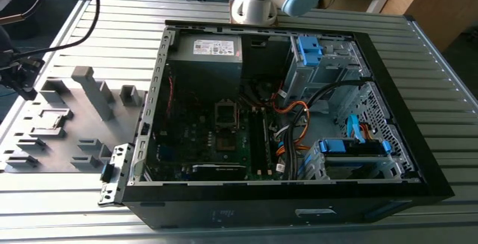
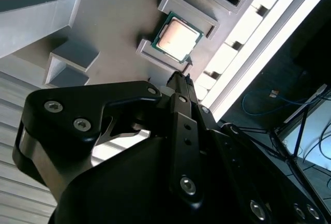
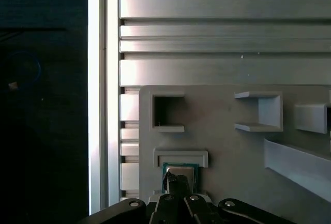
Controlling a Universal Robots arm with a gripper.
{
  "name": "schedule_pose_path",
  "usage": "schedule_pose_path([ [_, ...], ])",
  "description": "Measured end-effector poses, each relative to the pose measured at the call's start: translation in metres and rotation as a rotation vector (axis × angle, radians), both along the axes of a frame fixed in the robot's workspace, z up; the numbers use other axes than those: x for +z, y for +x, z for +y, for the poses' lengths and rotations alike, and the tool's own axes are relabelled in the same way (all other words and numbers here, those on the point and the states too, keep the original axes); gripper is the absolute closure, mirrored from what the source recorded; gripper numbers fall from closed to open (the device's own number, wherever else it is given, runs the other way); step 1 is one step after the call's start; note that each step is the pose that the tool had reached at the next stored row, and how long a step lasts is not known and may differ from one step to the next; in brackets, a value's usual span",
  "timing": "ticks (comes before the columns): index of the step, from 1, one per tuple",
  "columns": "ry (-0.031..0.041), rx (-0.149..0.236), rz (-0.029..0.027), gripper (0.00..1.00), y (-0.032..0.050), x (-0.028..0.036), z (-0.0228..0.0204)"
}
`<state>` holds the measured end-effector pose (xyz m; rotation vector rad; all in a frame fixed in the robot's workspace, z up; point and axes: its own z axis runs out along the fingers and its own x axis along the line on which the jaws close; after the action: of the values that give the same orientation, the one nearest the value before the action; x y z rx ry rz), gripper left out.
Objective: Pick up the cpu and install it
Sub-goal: 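Pick up the cpu and move it towards the insertion slot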
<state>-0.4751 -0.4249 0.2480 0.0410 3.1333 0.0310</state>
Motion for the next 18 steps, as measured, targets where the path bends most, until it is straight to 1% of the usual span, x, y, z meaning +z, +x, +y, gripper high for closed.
schedule_pose_path([
  [3, -0.0007, 0.000, 0.0020, 0.89, 0.0000, -0.0012, -0.0031],
  [8, -0.0010, 0.000, 0.0089, 0.89, 0.0002, -0.0028, -0.0113],
  [10, -0.0010, 0.000, 0.0119, 0.89, 0.0012, -0.0033, -0.0140],
  [17, -0.0010, 0.000, 0.0125, 0.89, 0.0018, -0.0033, -0.0142],
  [18, -0.0011, 0.000, 0.0126, 0.89, 0.0034, -0.0033, -0.0145],
])
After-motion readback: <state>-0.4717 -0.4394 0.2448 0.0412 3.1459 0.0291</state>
